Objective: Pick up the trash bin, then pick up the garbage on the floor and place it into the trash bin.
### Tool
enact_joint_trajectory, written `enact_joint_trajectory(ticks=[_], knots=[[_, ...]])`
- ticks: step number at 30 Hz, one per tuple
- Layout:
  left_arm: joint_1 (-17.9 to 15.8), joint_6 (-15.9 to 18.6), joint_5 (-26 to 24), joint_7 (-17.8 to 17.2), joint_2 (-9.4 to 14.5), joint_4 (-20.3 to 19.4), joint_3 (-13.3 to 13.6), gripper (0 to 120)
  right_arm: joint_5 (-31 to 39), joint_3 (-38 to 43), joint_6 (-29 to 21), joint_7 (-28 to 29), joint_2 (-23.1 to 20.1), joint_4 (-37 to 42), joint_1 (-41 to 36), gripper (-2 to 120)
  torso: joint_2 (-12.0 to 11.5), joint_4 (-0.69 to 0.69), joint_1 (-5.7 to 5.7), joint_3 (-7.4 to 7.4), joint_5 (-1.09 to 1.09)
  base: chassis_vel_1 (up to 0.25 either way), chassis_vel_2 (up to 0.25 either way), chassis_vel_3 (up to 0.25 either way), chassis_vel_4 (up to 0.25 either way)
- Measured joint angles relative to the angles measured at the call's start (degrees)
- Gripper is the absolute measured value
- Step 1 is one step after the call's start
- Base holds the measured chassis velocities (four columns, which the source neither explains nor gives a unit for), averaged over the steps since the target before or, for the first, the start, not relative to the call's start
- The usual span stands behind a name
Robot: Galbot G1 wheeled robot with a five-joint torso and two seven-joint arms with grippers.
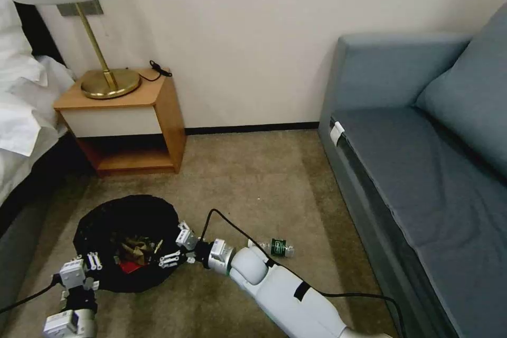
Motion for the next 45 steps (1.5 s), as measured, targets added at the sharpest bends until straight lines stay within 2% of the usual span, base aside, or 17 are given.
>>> enact_joint_trajectory(ticks=[6,12,16,21,30,45], knots=[[0.10,-0.19,-0.44,0.00,0.46,0.87,-0.47,7,-4.53,3.45,-0.44,-4.74,-4.56,1.62,-0.36,100,0.00,0.00,0.00,0.00,0.01,0.000,0.000,0.000,0.000],[0.20,-0.76,-0.35,-0.04,0.42,1.39,-0.51,7,-9.70,7.82,-1.11,-10.75,-6.59,0.01,-1.03,100,0.00,-0.01,0.00,0.00,0.01,0.000,0.000,0.000,0.000],[0.09,-1.13,0.58,-0.21,-0.17,2.20,-0.07,7,-20.03,16.29,-1.27,-20.03,-7.55,-2.08,-2.15,100,0.00,0.00,0.00,0.00,0.01,0.000,0.000,0.000,0.000],[-0.21,-1.09,1.04,-0.22,-0.35,2.21,0.27,7,-25.32,19.76,-2.64,-23.55,-8.63,-2.27,-2.68,100,0.00,-0.01,0.00,0.00,0.01,0.000,0.000,0.000,0.000],[-0.28,-0.97,1.13,-0.15,-0.15,2.21,0.36,7,-29.48,23.13,-3.55,-24.99,-9.59,-3.69,-2.89,100,0.00,0.00,0.00,0.00,0.01,0.000,0.000,0.000,0.000],[-0.05,-1.69,1.31,0.05,-0.09,2.72,0.51,7,-36.33,28.83,-0.51,-22.54,-9.34,-14.00,-0.05,100,0.00,0.00,0.00,0.00,0.00,0.000,0.000,0.000,0.000]])
